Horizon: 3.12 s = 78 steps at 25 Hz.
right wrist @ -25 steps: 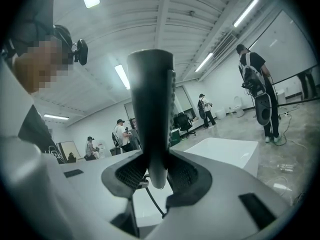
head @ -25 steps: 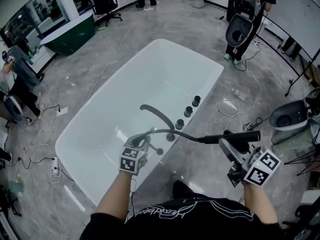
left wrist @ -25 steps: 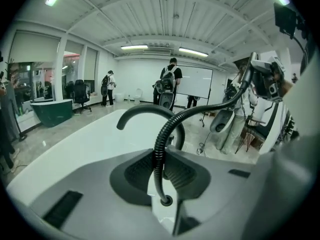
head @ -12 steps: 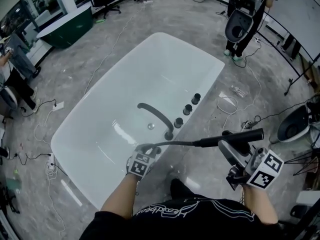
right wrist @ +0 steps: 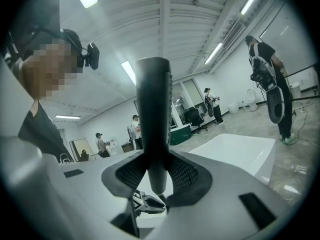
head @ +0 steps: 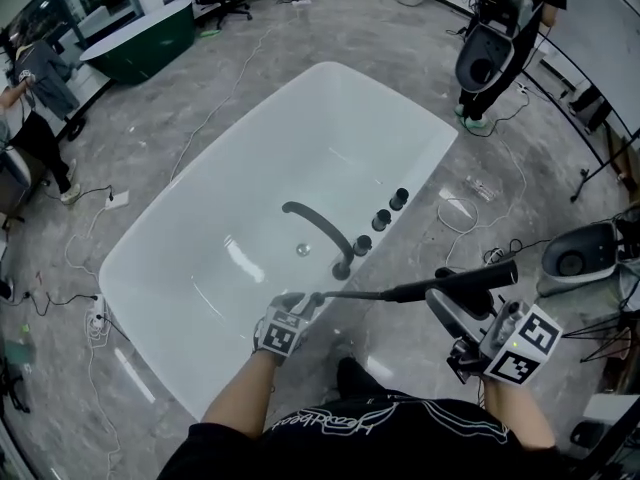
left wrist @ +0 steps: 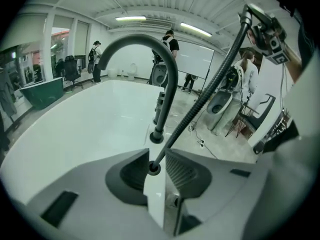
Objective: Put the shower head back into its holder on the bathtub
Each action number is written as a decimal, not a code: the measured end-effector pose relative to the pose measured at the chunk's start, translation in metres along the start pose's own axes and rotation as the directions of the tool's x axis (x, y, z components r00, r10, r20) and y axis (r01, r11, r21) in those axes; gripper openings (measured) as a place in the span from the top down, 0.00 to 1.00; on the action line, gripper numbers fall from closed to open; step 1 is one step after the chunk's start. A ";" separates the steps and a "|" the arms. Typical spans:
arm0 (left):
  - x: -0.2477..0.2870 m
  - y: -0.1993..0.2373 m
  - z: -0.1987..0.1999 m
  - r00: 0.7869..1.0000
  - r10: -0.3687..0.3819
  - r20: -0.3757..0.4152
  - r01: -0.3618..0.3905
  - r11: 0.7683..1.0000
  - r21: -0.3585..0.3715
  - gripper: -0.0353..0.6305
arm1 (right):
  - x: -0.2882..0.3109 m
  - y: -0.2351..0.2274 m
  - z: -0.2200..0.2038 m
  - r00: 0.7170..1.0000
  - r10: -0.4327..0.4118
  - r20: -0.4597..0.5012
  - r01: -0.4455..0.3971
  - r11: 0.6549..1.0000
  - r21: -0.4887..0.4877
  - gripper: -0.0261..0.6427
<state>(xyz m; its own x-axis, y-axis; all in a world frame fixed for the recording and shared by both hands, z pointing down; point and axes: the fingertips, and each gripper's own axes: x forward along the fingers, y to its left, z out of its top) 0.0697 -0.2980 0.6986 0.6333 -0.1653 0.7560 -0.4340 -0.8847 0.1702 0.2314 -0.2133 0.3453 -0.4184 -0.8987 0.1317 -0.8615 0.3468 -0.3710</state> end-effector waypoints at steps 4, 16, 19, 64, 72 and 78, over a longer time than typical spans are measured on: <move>-0.020 0.000 0.010 0.997 -0.003 0.075 0.007 0.999 -0.052 0.82 | 0.012 0.003 -0.012 0.999 0.005 -0.037 -0.006 0.999 -0.036 0.76; -0.124 -0.026 0.043 0.955 -0.066 0.288 0.096 0.991 -0.090 0.94 | 0.077 0.014 -0.079 0.981 -0.011 -0.193 -0.017 0.990 -0.143 0.76; -0.153 -0.032 0.049 0.945 -0.058 0.323 0.092 0.992 -0.089 0.94 | 0.094 0.010 -0.101 0.975 -0.026 -0.219 -0.007 0.988 -0.152 0.76; -0.227 -0.027 -0.033 0.932 0.096 0.349 -0.002 0.966 -0.260 0.94 | 0.211 -0.046 -0.376 0.795 -0.108 -0.597 -0.084 0.955 -0.284 0.76; -0.242 -0.028 -0.039 0.930 0.101 0.352 -0.008 0.967 -0.254 0.94 | 0.216 -0.040 -0.382 0.772 -0.134 -0.622 -0.087 0.946 -0.311 0.76; -0.268 -0.047 -0.042 0.921 0.055 0.385 0.026 0.979 -0.201 0.94 | 0.188 -0.030 -0.338 0.810 -0.183 -0.557 0.001 0.951 -0.309 0.73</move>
<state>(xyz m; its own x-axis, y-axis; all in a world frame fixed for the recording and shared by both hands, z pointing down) -0.1064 -0.1942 0.5146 0.8064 -0.3685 0.4626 -0.5376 -0.7827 0.3136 0.0813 -0.3020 0.6920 -0.3419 -0.6413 0.6869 -0.9088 0.4116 -0.0681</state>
